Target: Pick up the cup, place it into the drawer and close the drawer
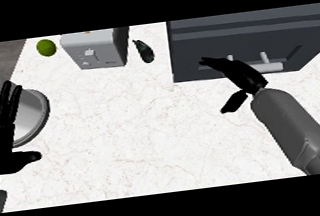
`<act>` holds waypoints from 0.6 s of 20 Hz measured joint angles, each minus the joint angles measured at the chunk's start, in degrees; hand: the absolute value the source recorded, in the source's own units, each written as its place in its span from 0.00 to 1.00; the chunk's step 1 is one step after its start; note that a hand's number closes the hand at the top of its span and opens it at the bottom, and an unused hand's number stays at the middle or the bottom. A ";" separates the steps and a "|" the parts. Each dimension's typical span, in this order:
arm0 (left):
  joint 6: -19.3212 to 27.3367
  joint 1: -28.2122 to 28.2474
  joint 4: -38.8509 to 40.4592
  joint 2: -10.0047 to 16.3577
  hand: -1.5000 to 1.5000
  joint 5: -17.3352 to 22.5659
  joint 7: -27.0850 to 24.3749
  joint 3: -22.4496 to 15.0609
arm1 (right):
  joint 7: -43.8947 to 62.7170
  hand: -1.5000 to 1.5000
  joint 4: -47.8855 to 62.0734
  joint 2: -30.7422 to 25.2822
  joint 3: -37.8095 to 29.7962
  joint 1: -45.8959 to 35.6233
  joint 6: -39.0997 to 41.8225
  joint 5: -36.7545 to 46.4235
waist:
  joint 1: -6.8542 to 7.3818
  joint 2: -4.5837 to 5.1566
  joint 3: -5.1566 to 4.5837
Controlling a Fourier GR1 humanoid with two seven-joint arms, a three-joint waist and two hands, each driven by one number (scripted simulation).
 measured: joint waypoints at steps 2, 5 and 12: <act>-1.17 0.30 0.12 0.16 0.00 0.02 -0.16 0.69 | -1.39 0.00 5.42 -0.34 -1.46 -3.45 -0.54 -0.07 | 0.42 0.19 0.02; -1.71 -0.02 0.17 -0.25 0.00 -0.02 0.62 0.81 | -5.46 0.00 11.15 -1.51 -2.77 -7.55 0.33 -0.20 | 0.90 0.04 -0.03; -2.42 -0.65 0.63 -1.27 0.00 -1.23 0.57 0.26 | -11.06 0.00 19.08 -4.74 -4.44 -12.76 4.12 -0.24 | 2.35 0.45 0.01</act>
